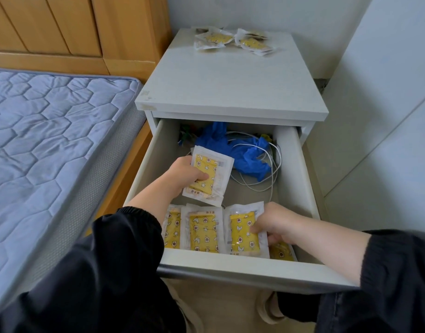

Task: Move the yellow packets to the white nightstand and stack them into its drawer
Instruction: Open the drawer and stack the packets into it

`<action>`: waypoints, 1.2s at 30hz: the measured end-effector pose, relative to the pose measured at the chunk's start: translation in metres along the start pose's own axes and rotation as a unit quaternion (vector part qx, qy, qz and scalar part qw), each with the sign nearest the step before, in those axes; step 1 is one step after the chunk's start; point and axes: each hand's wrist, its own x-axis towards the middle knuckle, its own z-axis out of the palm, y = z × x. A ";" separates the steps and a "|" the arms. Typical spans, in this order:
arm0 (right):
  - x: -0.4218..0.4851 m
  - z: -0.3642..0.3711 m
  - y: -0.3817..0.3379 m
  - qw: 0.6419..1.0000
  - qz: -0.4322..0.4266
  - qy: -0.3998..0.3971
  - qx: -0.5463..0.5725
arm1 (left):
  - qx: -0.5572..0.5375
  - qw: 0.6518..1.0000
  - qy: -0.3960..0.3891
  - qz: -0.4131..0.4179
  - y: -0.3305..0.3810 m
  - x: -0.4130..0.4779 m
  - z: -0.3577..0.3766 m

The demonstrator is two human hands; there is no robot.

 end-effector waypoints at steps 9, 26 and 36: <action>-0.013 0.002 -0.005 0.964 -0.033 -0.014 -0.262 | 0.013 1.000 -0.015 -0.003 -0.003 0.001 -0.001; -0.015 -0.057 -0.082 0.907 -0.295 0.101 -0.282 | 0.124 0.969 -0.131 0.169 0.009 -0.012 0.021; -0.005 -0.055 -0.080 0.913 -0.317 0.101 -0.236 | 0.185 0.953 -0.188 0.149 0.002 -0.006 -0.002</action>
